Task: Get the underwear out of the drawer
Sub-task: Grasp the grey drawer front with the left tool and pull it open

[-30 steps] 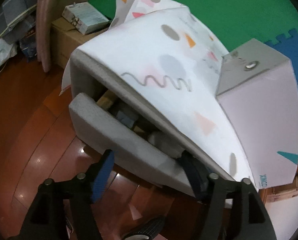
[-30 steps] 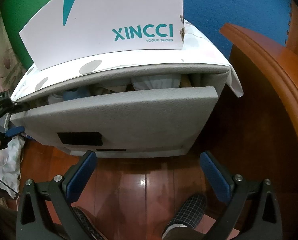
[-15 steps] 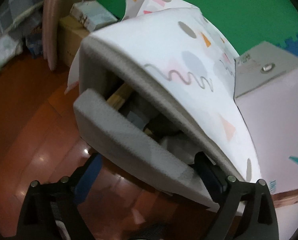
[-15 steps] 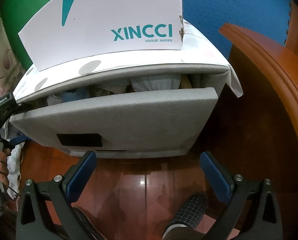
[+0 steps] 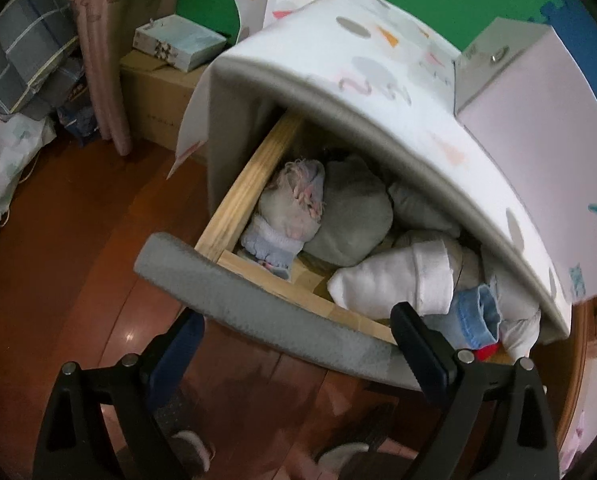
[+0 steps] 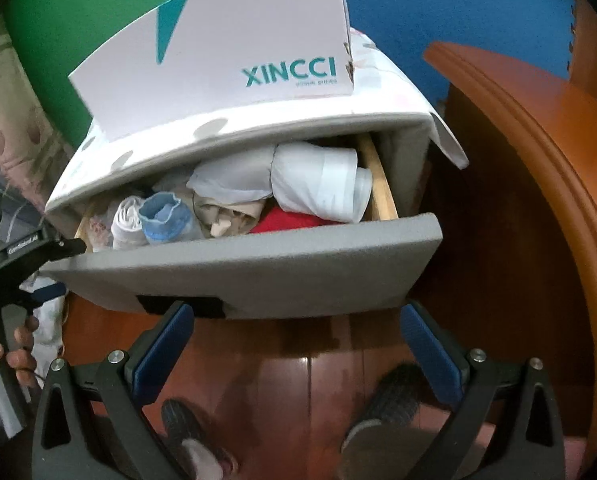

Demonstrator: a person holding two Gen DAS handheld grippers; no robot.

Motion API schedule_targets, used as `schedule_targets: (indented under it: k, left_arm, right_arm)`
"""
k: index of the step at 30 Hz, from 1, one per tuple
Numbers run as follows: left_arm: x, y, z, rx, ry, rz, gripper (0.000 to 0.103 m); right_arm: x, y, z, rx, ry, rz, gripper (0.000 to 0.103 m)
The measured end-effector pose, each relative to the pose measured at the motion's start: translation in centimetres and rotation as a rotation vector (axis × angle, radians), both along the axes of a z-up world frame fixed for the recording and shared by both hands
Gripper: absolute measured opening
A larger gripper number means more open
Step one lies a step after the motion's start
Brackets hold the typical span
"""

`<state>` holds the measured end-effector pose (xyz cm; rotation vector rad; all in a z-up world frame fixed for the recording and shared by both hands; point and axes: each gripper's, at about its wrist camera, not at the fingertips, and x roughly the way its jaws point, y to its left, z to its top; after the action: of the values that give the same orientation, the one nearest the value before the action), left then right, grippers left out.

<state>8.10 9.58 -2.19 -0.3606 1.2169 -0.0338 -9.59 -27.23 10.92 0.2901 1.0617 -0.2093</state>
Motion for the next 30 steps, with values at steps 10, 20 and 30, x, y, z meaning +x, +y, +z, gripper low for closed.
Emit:
schedule_targets:
  k: [10,20,30]
  left_arm:
    - [-4.9,1.7,0.1,0.022,0.062,-0.029,0.098]
    - [-6.8,1.9,0.1,0.031,0.133,-0.057,0.098]
    - [-7.8,2.0,0.6,0.046,0.171,-0.067,0.098]
  right_arm:
    - [-0.3,0.5,3.5,-0.047,0.046,0.088,0.102]
    - [1.6,-0.2,2.3,-0.065,0.173,0.214,0.102]
    - [4.6,-0.7,0.7,-0.111,0.26,0.325,0.102]
